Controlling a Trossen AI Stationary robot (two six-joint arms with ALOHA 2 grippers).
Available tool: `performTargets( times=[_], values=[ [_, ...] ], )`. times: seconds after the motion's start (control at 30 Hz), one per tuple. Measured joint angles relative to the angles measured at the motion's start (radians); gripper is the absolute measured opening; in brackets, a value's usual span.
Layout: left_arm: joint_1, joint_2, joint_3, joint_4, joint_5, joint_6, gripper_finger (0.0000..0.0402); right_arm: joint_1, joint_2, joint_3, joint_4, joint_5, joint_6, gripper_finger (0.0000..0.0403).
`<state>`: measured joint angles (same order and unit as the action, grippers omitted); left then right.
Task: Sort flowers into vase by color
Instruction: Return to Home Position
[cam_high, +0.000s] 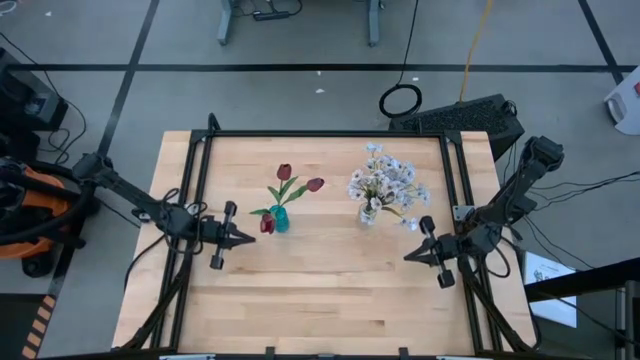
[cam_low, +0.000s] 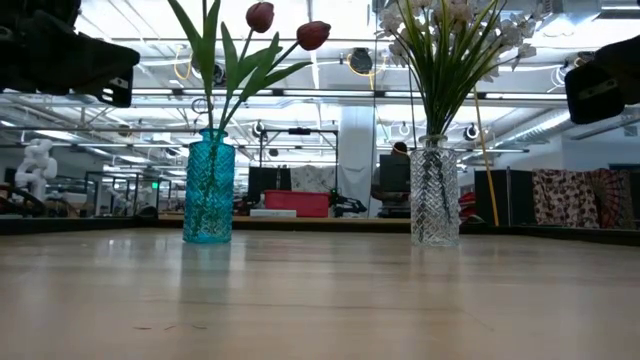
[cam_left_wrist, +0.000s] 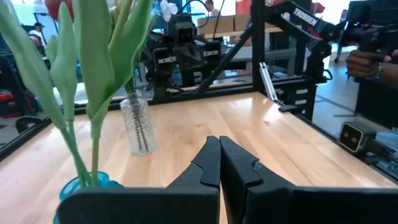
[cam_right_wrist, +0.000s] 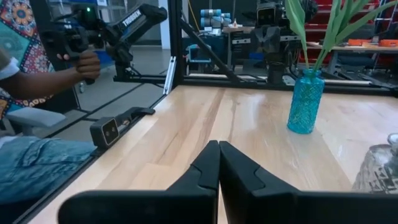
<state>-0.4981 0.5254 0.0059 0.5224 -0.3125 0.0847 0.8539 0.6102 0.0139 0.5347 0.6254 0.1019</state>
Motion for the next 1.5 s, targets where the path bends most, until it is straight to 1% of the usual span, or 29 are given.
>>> performTargets(
  times=[0.23, 0.43, 0.57, 0.63, 0.7, 0.87, 1.2, 1.3, 1.5],
  values=[
    [0.0, -0.133, 0.0, -0.125, 0.003, 0.01, 0.0, 0.0, -0.124, 0.0, -0.124, -0.019, 0.029, 0.0],
    [0.008, -0.245, 0.0, -0.188, 0.034, 0.058, 0.0, -0.001, -0.212, 0.0, -0.169, -0.05, -0.012, 0.0],
    [0.049, -0.301, -0.001, -0.24, 0.088, 0.072, 0.0, -0.018, -0.263, 0.0, -0.196, -0.065, -0.033, 0.0],
    [0.076, -0.322, -0.001, -0.266, 0.12, 0.071, 0.0, -0.03, -0.288, 0.0, -0.207, -0.111, -0.037, 0.0],
    [0.103, -0.344, -0.001, -0.291, 0.15, 0.071, 0.0, -0.037, -0.313, 0.0, -0.225, -0.134, -0.037, 0.0],
    [0.17, -0.392, -0.001, -0.353, 0.218, 0.055, 0.0, -0.046, -0.386, 0.001, -0.302, -0.135, -0.035, 0.0],
    [0.268, -0.473, -0.002, -0.436, 0.307, 0.053, 0.0, -0.058, -0.61, 0.001, -0.431, -0.189, -0.116, 0.0],
    [0.304, -0.491, -0.002, -0.439, 0.339, 0.053, 0.0, -0.081, -0.607, 0.004, -0.44, -0.198, -0.129, 0.0],
    [0.377, -0.501, -0.002, -0.467, 0.398, 0.038, 0.0, -0.156, -0.608, 0.004, -0.435, -0.282, -0.135, 0.0]
  ],
)
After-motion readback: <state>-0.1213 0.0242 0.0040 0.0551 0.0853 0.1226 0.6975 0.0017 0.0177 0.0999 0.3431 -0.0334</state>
